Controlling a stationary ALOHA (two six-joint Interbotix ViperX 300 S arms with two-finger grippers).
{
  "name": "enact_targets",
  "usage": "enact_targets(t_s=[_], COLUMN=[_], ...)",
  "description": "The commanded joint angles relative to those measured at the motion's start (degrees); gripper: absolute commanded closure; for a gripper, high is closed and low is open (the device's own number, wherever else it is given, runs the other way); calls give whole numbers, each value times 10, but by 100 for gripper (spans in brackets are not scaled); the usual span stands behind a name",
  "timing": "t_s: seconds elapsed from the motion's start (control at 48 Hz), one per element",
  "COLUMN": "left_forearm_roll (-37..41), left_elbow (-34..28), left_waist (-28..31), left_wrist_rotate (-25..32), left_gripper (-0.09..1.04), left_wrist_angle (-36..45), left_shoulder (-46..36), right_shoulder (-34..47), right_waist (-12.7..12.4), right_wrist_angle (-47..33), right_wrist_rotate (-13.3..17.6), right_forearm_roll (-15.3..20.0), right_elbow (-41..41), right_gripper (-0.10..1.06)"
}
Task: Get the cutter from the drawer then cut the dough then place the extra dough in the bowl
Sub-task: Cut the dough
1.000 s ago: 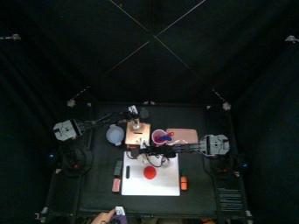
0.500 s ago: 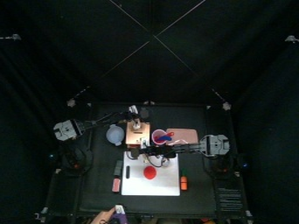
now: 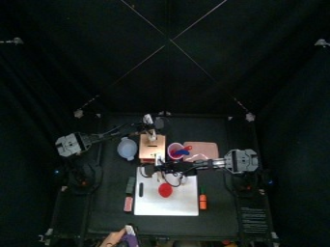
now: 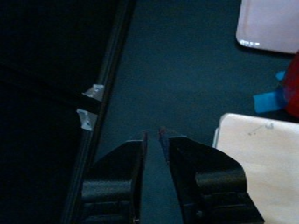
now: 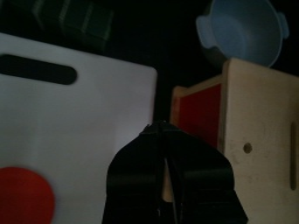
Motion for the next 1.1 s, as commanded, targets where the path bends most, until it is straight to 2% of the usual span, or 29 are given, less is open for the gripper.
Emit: enact_targets(t_s=[0.021,0.292,0.625,0.708,0.812,1.0,1.104], left_forearm_roll=[-2,-20,-61,-76,-86,-85,-101], left_elbow=[-6,19,117,150,204,296,328], left_waist=[3,-14,-80,-99,-134,-199,-233], left_wrist_rotate=[-2,-3,-3,-2,0,-2,-11], left_gripper=[30,30,30,30,30,30,29], left_wrist_angle=[-20,-64,-204,-254,-349,-542,-584], left_shoulder=[-33,-76,-164,-185,-205,-208,-208], right_shoulder=[-61,-163,-268,-287,-308,-339,-352], right_waist=[8,18,18,18,18,18,18], right_wrist_angle=[-13,-25,-52,-51,-46,-31,-22], right_wrist_rotate=[1,2,3,2,2,1,2], right_forearm_roll=[11,54,104,133,153,157,157], right_elbow=[16,103,211,235,259,296,310], right_gripper=[81,81,81,80,80,80,78])
